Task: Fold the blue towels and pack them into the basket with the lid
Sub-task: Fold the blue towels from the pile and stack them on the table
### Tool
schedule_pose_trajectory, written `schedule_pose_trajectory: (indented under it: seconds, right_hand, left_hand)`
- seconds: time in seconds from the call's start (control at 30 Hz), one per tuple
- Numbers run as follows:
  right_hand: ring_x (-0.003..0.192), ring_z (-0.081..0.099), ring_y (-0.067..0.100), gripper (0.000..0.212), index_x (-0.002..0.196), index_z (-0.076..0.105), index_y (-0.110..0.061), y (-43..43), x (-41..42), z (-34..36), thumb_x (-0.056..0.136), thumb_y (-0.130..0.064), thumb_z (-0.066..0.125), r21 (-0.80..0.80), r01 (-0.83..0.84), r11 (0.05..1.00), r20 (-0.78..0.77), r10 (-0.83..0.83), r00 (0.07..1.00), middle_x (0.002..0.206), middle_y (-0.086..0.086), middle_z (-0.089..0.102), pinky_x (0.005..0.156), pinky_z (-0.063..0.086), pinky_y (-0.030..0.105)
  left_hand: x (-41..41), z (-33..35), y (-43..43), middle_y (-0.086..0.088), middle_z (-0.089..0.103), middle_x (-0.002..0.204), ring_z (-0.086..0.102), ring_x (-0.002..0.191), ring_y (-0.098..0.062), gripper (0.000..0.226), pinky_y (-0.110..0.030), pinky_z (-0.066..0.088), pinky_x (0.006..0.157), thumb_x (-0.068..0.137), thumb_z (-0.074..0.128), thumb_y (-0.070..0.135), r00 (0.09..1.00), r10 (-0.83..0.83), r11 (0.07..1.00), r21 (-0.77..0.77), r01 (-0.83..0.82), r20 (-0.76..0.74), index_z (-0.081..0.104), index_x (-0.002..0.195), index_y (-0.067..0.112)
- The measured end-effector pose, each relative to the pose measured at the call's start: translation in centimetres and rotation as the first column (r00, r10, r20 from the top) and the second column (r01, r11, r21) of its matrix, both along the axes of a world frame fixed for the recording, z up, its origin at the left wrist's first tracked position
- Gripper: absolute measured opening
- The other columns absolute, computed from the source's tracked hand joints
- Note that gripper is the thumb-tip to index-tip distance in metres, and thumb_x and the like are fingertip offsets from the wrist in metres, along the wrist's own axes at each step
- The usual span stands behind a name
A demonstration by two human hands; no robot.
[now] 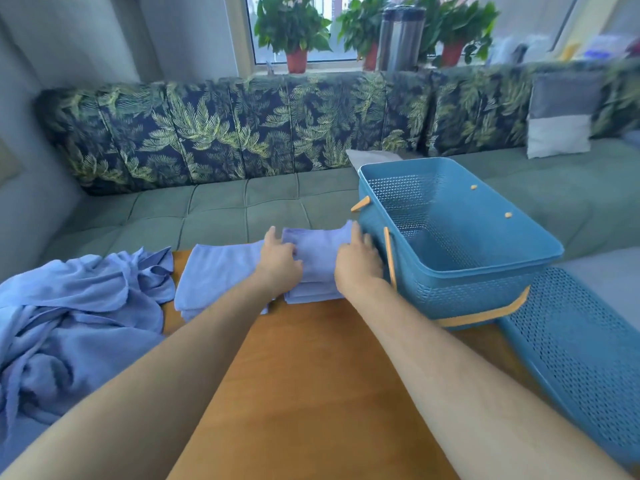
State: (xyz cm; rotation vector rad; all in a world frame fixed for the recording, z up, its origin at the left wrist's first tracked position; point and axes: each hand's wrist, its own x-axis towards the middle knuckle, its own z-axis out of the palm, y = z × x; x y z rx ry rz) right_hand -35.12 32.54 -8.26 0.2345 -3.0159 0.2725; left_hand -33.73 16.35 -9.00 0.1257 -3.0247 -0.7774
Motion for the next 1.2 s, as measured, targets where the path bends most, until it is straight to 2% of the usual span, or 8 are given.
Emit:
schedule_pose_trajectory:
  seconds: [0.1, 0.17, 0.27, 0.4, 0.63, 0.87, 1.07, 1.2]
  right_hand:
    - [0.155, 0.008, 0.03, 0.047, 0.146, 0.046, -0.007, -0.6, -0.5, -1.2, 0.099, -0.015, 0.046, 0.04, -0.09, 0.995, -0.112, 0.094, 0.989, 0.168, 0.011, 0.008, 0.125, 0.01, 0.04]
    - [0.155, 0.006, 0.031, 0.052, 0.153, 0.037, -0.013, -0.9, -0.5, -2.1, 0.102, -0.024, 0.042, -0.003, -0.128, 0.992, -0.142, 0.126, 0.982, 0.168, 0.013, 0.013, 0.126, 0.005, 0.043]
    - [0.156, -0.001, 0.028, 0.055, 0.161, 0.018, -0.022, -0.5, -0.9, -4.8, 0.107, -0.034, 0.026, -0.023, -0.071, 0.997, -0.001, 0.071, 0.997, 0.169, 0.011, 0.005, 0.126, -0.001, 0.042]
    - [0.156, -0.004, 0.024, 0.054, 0.161, 0.016, -0.026, 0.0, -1.2, -5.9, 0.108, -0.036, 0.018, -0.028, -0.052, 0.998, 0.04, 0.053, 0.998, 0.17, 0.007, 0.002, 0.126, -0.004, 0.041]
    - [0.156, 0.008, 0.026, 0.051, 0.156, 0.033, -0.026, 0.3, 0.6, -3.6, 0.108, -0.039, 0.021, -0.086, -0.089, 0.992, -0.012, 0.088, 0.996, 0.167, 0.008, 0.022, 0.125, -0.004, 0.042]
    - [0.149, 0.029, 0.03, 0.044, 0.145, 0.049, -0.026, -3.0, 6.9, 0.5, 0.103, -0.034, 0.036, -0.237, -0.267, 0.934, -0.154, 0.235, 0.96, 0.154, 0.007, 0.045, 0.12, 0.022, 0.046]
    - [0.129, 0.047, 0.027, 0.037, 0.133, 0.057, -0.023, -10.6, 12.3, 1.7, 0.1, -0.027, 0.043, -0.208, -0.449, 0.869, -0.186, 0.415, 0.89, 0.128, 0.002, 0.058, 0.101, 0.036, 0.039]
    - [0.13, 0.046, 0.024, 0.039, 0.139, 0.052, -0.025, -16.3, 15.5, 1.3, 0.101, -0.027, 0.041, -0.189, -0.536, 0.823, -0.137, 0.519, 0.844, 0.135, -0.001, 0.056, 0.096, 0.037, 0.04]
  left_hand:
    - [-1.7, -0.7, 0.9, -0.019, 0.005, 0.166, 0.002, 0.155, -0.029, 0.035, -0.034, 0.019, 0.119, 0.096, 0.047, 0.009, 0.989, -0.089, 0.992, -0.096, 0.078, -0.116, 0.061, 0.127, -0.001]
    - [-2.4, -1.0, 1.9, -0.02, 0.014, 0.165, 0.008, 0.153, -0.038, 0.045, -0.046, 0.013, 0.122, 0.101, 0.04, 0.019, 0.977, -0.166, 0.975, -0.172, 0.142, -0.137, 0.052, 0.141, 0.003]
    - [-3.1, -3.9, 2.7, -0.027, 0.032, 0.157, 0.021, 0.145, -0.054, 0.067, -0.064, 0.021, 0.116, 0.107, 0.005, 0.04, 0.968, -0.242, 0.919, -0.333, 0.208, -0.061, 0.051, 0.144, 0.009]
    - [-3.2, -6.8, 2.2, -0.02, 0.007, 0.166, -0.004, 0.151, -0.047, 0.103, -0.062, 0.004, 0.12, 0.086, -0.038, 0.054, 0.981, -0.177, 0.893, -0.407, 0.193, 0.078, 0.023, 0.158, 0.012]
    - [-0.5, -1.3, 4.2, -0.011, 0.01, 0.167, 0.003, 0.154, -0.029, 0.051, -0.044, 0.004, 0.123, 0.107, 0.029, 0.028, 0.989, -0.14, 0.976, -0.175, 0.129, -0.053, 0.027, 0.156, 0.015]
    - [6.2, 3.1, 0.0, -0.006, 0.025, 0.164, 0.013, 0.154, -0.025, 0.048, -0.044, 0.01, 0.124, 0.104, 0.038, 0.019, 0.97, -0.108, 0.986, -0.152, 0.076, -0.219, 0.039, 0.151, 0.014]
    - [13.9, 3.2, -7.4, -0.008, 0.051, 0.145, 0.044, 0.136, -0.03, 0.043, -0.041, 0.033, 0.11, 0.101, 0.041, 0.02, 0.954, 0.074, 0.98, -0.155, -0.123, -0.291, 0.052, 0.141, 0.01]
    - [19.1, 2.6, -12.5, -0.007, 0.055, 0.14, 0.048, 0.13, -0.031, 0.047, -0.044, 0.037, 0.105, 0.097, 0.041, 0.024, 0.941, 0.187, 0.953, -0.182, -0.244, -0.282, 0.053, 0.141, 0.012]
